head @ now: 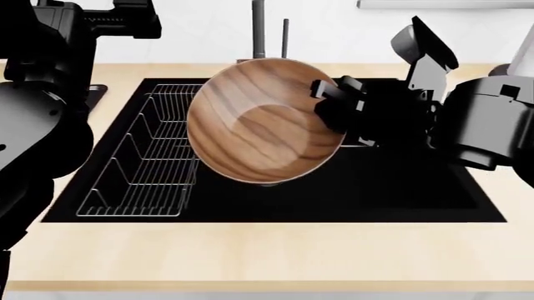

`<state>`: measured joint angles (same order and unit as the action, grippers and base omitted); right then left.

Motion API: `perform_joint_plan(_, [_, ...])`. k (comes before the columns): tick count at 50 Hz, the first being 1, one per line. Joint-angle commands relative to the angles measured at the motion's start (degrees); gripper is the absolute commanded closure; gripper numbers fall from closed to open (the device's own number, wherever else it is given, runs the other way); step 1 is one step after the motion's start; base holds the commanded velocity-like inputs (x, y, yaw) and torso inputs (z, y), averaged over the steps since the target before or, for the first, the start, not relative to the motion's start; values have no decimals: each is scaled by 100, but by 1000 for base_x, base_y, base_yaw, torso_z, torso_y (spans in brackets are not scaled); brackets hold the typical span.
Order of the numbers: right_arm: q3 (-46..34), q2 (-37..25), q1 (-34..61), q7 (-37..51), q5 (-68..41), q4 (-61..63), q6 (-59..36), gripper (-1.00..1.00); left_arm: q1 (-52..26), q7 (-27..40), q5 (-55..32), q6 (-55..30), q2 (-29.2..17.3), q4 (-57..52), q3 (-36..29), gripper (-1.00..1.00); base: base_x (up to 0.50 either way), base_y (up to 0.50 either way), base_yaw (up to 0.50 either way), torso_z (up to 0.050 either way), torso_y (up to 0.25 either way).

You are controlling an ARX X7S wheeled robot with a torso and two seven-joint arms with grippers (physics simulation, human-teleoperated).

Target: Move the fresh-baked cupcake off the tray onto the counter, and place the bowl used for mixing into the sink.

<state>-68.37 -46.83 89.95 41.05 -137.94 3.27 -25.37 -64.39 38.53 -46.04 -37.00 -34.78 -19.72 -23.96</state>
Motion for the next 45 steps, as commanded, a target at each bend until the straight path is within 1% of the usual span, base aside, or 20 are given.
perform_joint_plan(1, [51,9,5,-26,30,-21,13,100,-2,-2,-6,1,-3,-5,-1,-100,0,-203,0,0,0])
perform_joint_plan(8, [58,2,-20,-14,27,4,28,100,25,-5,22,35,13,18,-17,-100,0,-174,0,0,0])
perform_joint_plan(20, [60,22,-61,22,38,-24,82,100,14,-11,52,60,38,65,-35,-100,0,0,0,0,0])
perform_joint_plan(32, [68,-77,-151,113,-20,91,140,100,-44,-18,18,19,29,46,-30,-100,181,0,0,0,1])
perform_joint_plan(45, [53,-232,-516,171,-39,412,407,100,29,-8,19,57,18,31,-24,-100,189,0,0,0,1])
